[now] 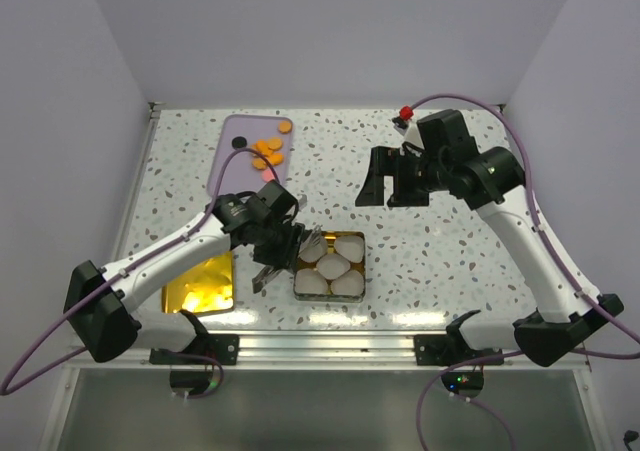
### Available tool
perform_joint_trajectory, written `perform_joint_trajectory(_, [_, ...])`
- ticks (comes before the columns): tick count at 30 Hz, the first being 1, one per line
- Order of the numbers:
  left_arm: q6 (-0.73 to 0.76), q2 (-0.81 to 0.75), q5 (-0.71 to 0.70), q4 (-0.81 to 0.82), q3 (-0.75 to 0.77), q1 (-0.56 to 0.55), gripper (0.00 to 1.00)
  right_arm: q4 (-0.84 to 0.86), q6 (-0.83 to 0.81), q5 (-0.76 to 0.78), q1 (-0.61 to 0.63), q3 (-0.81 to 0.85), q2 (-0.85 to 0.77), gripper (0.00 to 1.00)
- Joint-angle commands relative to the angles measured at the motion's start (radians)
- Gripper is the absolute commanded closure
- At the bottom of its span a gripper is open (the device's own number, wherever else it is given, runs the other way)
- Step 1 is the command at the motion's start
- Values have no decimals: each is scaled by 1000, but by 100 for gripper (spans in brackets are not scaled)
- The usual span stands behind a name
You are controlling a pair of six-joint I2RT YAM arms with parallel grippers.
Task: Pack the cookies
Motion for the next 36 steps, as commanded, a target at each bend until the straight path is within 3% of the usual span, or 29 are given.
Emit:
perform_joint_trajectory(1, [16, 1, -10, 16, 51, -5, 49, 27, -13, 0, -3, 1, -5, 14])
perform_joint_trajectory(13, [19, -2, -10, 2, 68, -5, 46, 26, -16, -1, -4, -5, -14, 13])
perform_joint_trajectory(24, [50, 29, -119, -116, 277, 2, 46, 6, -28, 5, -4, -2, -19, 13])
perform_joint_trajectory(36, [141, 183, -166, -104, 450, 289, 50, -22, -29, 19, -4, 1, -25, 13])
